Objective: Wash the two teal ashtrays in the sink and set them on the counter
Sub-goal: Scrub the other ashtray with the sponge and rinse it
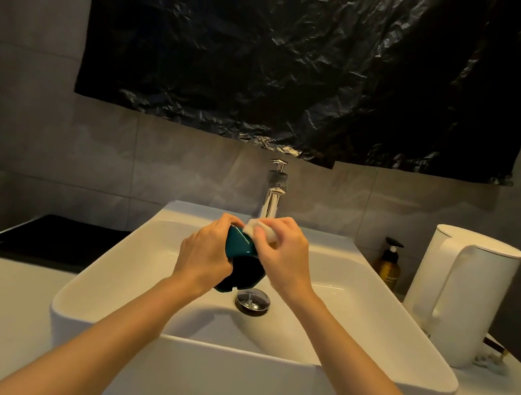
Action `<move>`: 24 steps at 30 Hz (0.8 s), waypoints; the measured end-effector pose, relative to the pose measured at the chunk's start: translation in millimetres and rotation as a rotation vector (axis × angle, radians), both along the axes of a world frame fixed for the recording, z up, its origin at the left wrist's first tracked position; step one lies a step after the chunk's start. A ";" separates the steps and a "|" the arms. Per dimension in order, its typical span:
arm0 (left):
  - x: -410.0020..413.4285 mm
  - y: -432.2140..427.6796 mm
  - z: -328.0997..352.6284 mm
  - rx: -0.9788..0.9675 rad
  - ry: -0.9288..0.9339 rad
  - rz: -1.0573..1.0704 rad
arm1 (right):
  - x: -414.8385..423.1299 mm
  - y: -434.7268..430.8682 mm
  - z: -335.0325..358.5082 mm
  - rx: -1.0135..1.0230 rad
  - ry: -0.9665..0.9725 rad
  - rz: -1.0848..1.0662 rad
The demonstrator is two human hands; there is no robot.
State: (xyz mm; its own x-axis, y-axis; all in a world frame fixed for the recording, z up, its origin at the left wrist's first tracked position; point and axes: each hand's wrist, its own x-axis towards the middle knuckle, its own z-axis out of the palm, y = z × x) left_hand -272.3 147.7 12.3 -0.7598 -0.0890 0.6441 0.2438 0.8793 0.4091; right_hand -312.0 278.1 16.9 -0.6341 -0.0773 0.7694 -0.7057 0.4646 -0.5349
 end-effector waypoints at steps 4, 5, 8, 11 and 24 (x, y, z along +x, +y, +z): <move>-0.3 1.2 0.0 -0.041 0.002 -0.012 | 4.7 4.7 -2.6 0.007 0.010 -0.009; -1.1 1.6 -0.3 -0.056 0.009 -0.015 | 9.2 3.9 -3.6 0.076 0.092 0.012; -1.4 2.6 -1.3 -0.089 0.020 -0.011 | 9.2 -0.2 -2.3 0.117 0.132 0.039; -0.5 1.0 -2.7 -0.107 -0.002 -0.010 | 3.7 -1.1 -2.7 0.033 -0.035 -0.018; -0.7 0.0 2.2 0.083 0.009 0.032 | 7.0 0.3 -3.4 -0.025 0.032 0.035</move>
